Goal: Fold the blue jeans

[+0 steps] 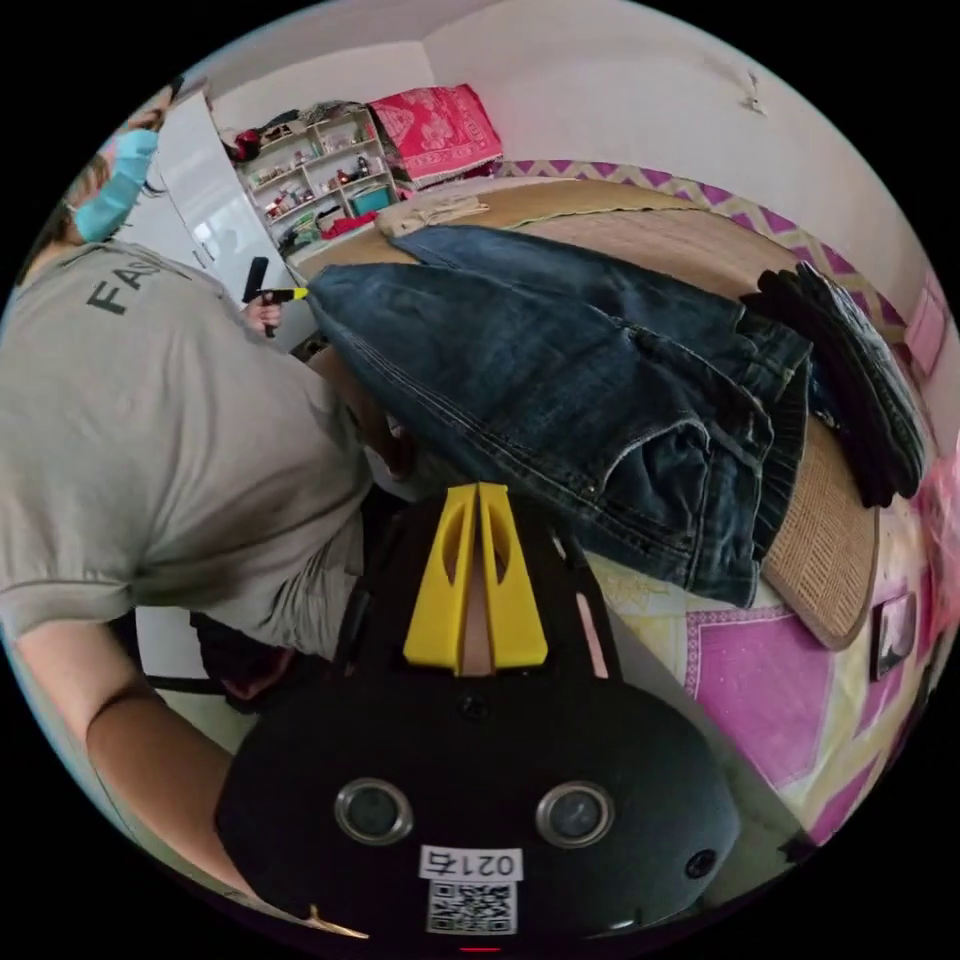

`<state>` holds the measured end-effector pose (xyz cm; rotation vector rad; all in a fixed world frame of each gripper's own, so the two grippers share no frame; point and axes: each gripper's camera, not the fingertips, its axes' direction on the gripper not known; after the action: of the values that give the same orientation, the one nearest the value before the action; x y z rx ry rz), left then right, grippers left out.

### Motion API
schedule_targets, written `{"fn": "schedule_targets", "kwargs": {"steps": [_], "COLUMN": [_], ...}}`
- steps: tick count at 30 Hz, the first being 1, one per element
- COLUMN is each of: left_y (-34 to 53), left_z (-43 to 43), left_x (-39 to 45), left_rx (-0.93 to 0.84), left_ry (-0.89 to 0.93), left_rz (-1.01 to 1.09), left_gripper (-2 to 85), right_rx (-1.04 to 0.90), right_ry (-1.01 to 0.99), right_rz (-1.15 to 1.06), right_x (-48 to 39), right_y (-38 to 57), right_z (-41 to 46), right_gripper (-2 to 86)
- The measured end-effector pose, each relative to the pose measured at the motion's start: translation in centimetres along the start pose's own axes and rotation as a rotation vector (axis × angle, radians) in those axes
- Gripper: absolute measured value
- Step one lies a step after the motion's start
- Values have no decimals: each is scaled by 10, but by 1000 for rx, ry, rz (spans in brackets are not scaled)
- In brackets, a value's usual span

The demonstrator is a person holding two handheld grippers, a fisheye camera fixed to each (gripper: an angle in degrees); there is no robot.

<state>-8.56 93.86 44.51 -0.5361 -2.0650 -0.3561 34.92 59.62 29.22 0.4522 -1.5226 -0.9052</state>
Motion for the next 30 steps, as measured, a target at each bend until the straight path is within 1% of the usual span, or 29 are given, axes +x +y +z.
{"fn": "schedule_targets", "kwargs": {"steps": [1, 2, 3, 4, 5, 6, 7, 8, 9, 11, 14, 15, 20, 23, 26, 29, 30], "left_y": [-2, -6, -9, -17, -28, -33, -42, -45, -46, -58, -76, -79, -119, -148, -171, -170, -168], "left_z": [-22, -41, -48, -52, -44, -36, -16, -6, -8, -8, -5, -4, 15, 38, 60, 62, 61], "left_x": [0, -4, -7, -17, -29, -37, -58, -71, -77, -110, -144, -150, -213, -237, -243, -242, -240], "left_rx": [82, 154, 175, 173, 110, 56, -65, -76, -47, -84, -131, -137, -181, -220, -256, -243, -242], "left_ry": [-20, -99, -160, -292, -366, -392, -453, -465, -483, -437, -402, -394, -336, -322, -350, -325, -316], "left_rz": [-2, -40, -70, -137, -155, -167, -214, -207, -234, -319, -356, -361, -418, -404, -352, -394, -403], "left_gripper": [-10, -10, -10, -10, -10, -10, -10, -10, -10, -10, -10, -10, -10, -10, -10, -10, -10], "right_rx": [26, 95, 169, 202, 246, 254, 246, 212, 165, 95, -23, -50, 49, 60, 56, 46, 2], "right_ry": [-15, -7, 28, 50, 92, 130, 148, 192, 247, 324, 418, 410, 342, 342, 387, 427, 439], "right_rz": [-2, 9, 17, 21, 27, 31, 36, 66, 91, 142, 202, 202, 280, 295, 285, 275, 286], "right_x": [2, 7, 13, 16, 22, 29, 33, 45, 57, 77, 107, 114, 127, 125, 115, 103, 100], "right_y": [0, -3, -9, -14, -27, -42, -50, -67, -81, -95, -104, -104, -94, -98, -108, -120, -131], "right_z": [-12, -34, -52, -58, -63, -61, -57, -46, -30, -5, 32, 43, 35, 34, 38, 40, 37], "right_gripper": [-4, -1, 4, 6, 9, 10, 9, 8, 6, 2, -4, -5, -6, -6, -6, -8, -9]}}
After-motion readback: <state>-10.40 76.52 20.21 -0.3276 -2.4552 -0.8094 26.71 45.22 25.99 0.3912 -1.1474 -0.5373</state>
